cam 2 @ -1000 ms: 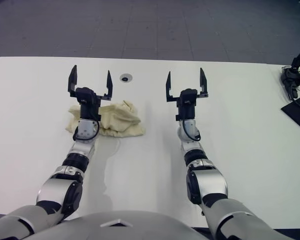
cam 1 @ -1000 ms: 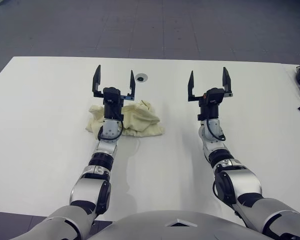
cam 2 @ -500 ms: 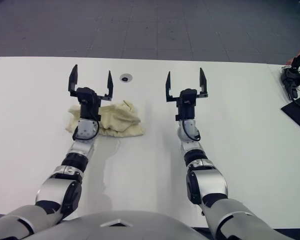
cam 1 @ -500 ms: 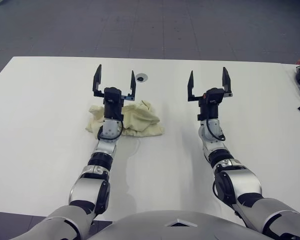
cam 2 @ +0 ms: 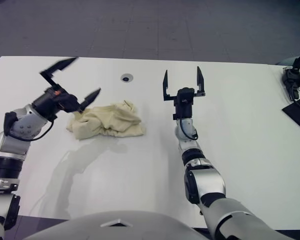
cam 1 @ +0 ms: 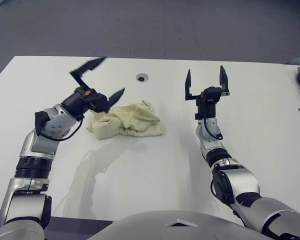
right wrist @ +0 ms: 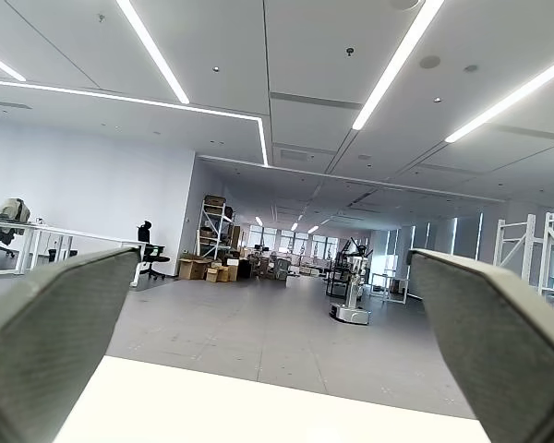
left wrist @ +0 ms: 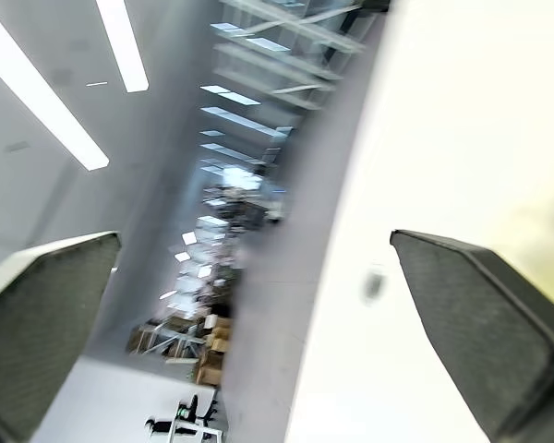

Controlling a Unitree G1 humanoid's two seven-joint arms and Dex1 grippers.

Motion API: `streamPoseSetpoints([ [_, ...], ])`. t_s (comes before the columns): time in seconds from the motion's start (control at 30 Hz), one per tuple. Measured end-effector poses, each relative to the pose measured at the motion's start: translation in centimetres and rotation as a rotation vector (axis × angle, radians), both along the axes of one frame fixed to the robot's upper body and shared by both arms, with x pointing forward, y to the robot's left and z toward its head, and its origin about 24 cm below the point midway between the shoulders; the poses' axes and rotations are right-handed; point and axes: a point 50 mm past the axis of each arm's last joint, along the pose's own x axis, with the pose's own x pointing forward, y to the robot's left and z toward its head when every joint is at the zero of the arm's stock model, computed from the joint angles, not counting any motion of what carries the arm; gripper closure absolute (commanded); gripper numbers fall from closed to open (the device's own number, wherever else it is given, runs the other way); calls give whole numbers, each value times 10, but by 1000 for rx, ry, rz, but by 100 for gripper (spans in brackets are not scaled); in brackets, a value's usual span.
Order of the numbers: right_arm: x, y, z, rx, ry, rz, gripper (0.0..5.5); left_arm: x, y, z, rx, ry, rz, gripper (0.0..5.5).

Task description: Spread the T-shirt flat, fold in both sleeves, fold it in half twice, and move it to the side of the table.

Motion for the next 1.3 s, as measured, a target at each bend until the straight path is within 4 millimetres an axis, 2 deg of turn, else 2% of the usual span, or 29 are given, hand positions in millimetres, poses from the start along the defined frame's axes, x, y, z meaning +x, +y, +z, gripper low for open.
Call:
streamPoseSetpoints([
  [0.07,0,-1,0,1,0,-6,14,0,5,-13,121,52,13,10],
  [0.3,0,-2,0,7,-1,-17,14,0,14,-34,316,88,21,10],
  [0.5,0,-2,0,10,-1,-22,14,9,16,-36,395,19,43,10],
  [0.63,0,-2,0,11,-1,-25,14,6,11,-52,467,31,-5,10],
  [0.8,0,-5,2,12,-11,-36,14,3,-8,-59,471,17,-93,10],
  [0.93,1,-18,13,9,-67,-73,14,-2,-22,-60,477,16,-163,10],
  [1.03,2,-35,32,-7,-151,-104,14,-8,-40,-64,443,25,-230,10],
  [1.13,0,-46,54,-95,-231,-68,14,-14,-58,-66,417,33,-276,10],
  [1.3,-13,-69,93,-233,-342,-22,14,-22,-94,-68,360,58,-345,10],
])
